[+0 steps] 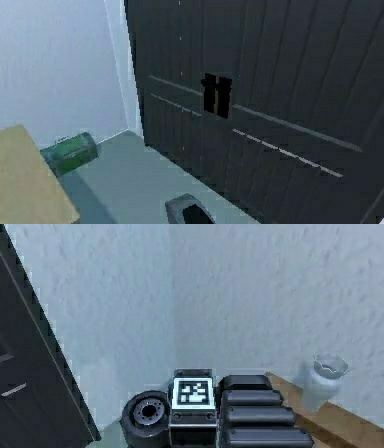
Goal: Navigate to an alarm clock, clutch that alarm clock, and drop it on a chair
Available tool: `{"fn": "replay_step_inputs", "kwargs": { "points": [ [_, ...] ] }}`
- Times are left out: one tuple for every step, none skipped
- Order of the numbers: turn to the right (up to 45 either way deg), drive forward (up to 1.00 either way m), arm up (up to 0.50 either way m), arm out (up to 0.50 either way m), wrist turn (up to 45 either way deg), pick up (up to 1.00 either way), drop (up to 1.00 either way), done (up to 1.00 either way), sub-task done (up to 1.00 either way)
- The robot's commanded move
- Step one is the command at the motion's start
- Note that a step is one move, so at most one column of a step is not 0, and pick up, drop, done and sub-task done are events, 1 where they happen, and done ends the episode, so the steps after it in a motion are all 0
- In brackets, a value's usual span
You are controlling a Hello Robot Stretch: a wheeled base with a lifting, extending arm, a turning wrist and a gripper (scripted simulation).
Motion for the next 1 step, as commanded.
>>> {"fn": "replay_step_inputs", "kwargs": {
  "points": [
    [-45.0, 0.00, 0.00, 0.00, 0.0, 0.00, 0.00, 0.00, 0.00]
  ]
}}
